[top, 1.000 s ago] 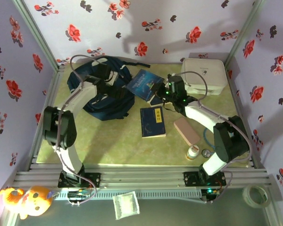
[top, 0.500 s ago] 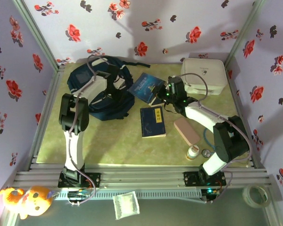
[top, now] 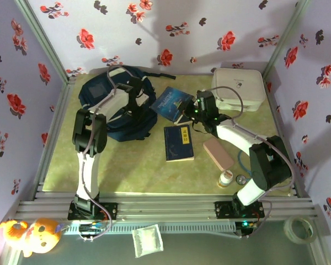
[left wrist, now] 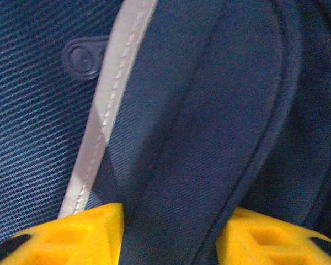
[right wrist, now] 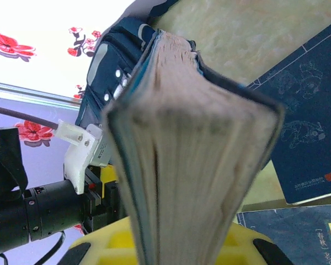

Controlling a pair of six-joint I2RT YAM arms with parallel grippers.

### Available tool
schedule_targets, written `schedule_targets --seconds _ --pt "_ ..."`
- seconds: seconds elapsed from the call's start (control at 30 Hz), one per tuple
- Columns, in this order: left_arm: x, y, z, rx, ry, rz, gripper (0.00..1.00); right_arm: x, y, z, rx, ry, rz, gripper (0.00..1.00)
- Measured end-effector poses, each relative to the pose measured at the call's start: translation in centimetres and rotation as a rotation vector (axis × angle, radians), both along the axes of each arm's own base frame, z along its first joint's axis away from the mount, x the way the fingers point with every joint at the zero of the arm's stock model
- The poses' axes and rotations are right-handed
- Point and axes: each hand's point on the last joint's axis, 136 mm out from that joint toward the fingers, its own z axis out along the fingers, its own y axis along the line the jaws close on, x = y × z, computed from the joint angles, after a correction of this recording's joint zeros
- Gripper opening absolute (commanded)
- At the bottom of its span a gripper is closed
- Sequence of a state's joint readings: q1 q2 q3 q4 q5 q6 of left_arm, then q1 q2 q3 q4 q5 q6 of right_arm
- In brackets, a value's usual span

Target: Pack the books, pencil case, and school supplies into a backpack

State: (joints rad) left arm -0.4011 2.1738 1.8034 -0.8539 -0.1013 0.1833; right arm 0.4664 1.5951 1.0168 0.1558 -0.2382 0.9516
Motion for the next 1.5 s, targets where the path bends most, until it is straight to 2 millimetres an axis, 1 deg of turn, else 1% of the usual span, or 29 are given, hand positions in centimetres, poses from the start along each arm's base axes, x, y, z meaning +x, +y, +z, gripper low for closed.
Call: schedule_targets --seconds 0.13,0.17,0.2,0.23,0.33,0.5,0.7,0.8,0.87,1.0,1.17,1.3,1.5 --pt "-0.2 -0.5 0.1 0.019 -0.045 -0.019 0.19 -0.2 -0.3 -0.9 -0.013 0.014 -0.012 0.04" --pt "-0.2 -0.5 0.5 0.018 -0.066 -0.021 0.13 -0.3 -0.5 -1.1 -0.018 0.018 -0.017 0.04" --pt "-0.2 -0.5 1.0 0.015 -0.088 -0.022 0.01 -0.3 -0.6 -1.4 -0.022 0.022 -0.021 0.04" --pt "-0.1 -0.5 1.5 0.010 -0.106 -0.019 0.00 -0.4 -0.7 -1.6 -0.026 0.024 -0.024 0.04" --pt "0.0 -0.4 3.5 -0.005 -0.163 -0.006 0.00 -0.5 -1.0 -1.6 -0.028 0.019 -0.035 0.05" --pt "0.3 -0.2 7.0 -0.043 -0.256 0.033 0.00 -0.4 -1.6 0.6 -0.001 -0.049 -0.056 0.05" --pt "0.0 0.3 11.5 -0.100 -0.361 0.093 0.00 -0.4 -2.2 2.4 0.031 -0.121 -0.074 0.06" --pt "-0.2 0.7 13.0 -0.125 -0.396 0.124 0.00 -0.5 -2.3 2.3 0.037 -0.132 -0.075 0.06" --pt "-0.2 0.8 13.5 -0.136 -0.407 0.142 0.00 -0.6 -2.2 2.3 0.043 -0.136 -0.068 0.06" --pt "-0.2 0.9 13.6 -0.143 -0.410 0.165 0.00 -0.6 -2.1 2.5 0.062 -0.166 -0.061 0.06" --pt "-0.2 1.0 13.6 -0.149 -0.413 0.194 0.00 -1.6 -2.6 2.1 0.072 -0.174 -0.068 0.07" --pt "0.4 1.4 14.1 -0.148 -0.451 0.231 0.00 -2.1 -3.1 2.7 0.074 -0.190 -0.079 0.07" --pt "0.6 1.8 14.8 -0.157 -0.495 0.267 0.00 -2.5 -2.6 2.4 0.054 -0.181 -0.071 0.08"
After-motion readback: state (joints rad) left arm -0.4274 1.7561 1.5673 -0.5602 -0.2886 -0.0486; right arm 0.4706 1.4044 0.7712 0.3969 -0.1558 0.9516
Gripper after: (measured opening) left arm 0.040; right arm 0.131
